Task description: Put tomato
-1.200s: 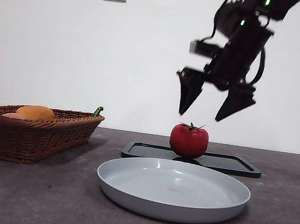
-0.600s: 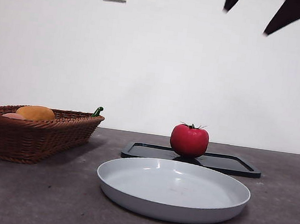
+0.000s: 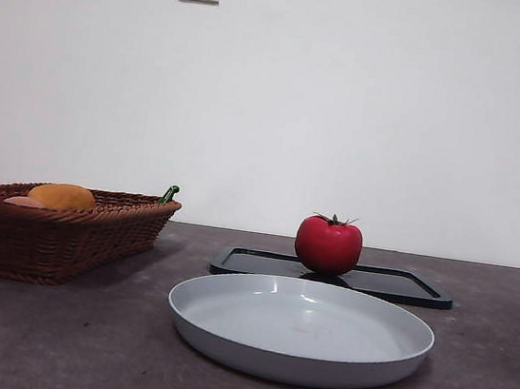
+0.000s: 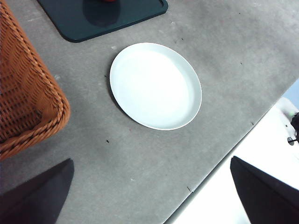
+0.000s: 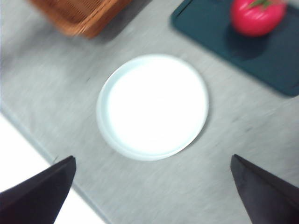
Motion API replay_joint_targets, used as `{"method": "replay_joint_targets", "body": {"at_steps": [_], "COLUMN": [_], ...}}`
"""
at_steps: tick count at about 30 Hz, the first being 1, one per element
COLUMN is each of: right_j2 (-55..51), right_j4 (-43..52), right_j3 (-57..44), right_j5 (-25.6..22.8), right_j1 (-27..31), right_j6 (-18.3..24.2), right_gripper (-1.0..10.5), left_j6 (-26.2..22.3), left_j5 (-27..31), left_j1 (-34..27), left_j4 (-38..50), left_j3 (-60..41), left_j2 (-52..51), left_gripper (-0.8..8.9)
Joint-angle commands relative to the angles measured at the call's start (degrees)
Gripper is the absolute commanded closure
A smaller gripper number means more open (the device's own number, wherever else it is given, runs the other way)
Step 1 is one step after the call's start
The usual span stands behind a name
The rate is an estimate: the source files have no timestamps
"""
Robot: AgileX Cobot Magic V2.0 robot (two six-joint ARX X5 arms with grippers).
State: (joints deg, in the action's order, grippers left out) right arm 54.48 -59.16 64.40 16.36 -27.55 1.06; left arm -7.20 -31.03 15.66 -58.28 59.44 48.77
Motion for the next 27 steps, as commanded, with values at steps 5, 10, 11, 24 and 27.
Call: {"method": "replay_joint_targets", "body": {"at_steps": [5,10,11,24,27], "right_j2": [-7.4,-8.2,-8.2,-8.2,-8.2], "right_j4": [2.9,3.7,3.7,3.7,3.8], "right_j3": [-7.9,-8.1,-8.1,-8.1,-8.1], "right_j5": [0.2,0.2,0.2,0.2,0.2], "right_j1": [-1.6,-1.6,-1.6,-1.6,-1.6], "right_j6": [-1.1,-1.2,-1.2,-1.2,-1.2], "right_gripper": [4.0,4.0,4.0,7.0,8.2], "left_j6": [-0.7,-0.7,-0.7,-0.7,-0.7], "left_j5": [-0.3,-0.3,-0.3,-0.3,-0.3], "left_j1": [0.2,0.2,0.2,0.2,0.2], "left_j4": [0.4,0.4,0.4,0.4,0.4], "left_j3": [0.9,0.9,0.9,0.9,0.9], "left_j2": [0.3,0.3,0.3,0.3,0.3], "left_gripper": [2.84,2.84,2.84,4.66,6.35]}}
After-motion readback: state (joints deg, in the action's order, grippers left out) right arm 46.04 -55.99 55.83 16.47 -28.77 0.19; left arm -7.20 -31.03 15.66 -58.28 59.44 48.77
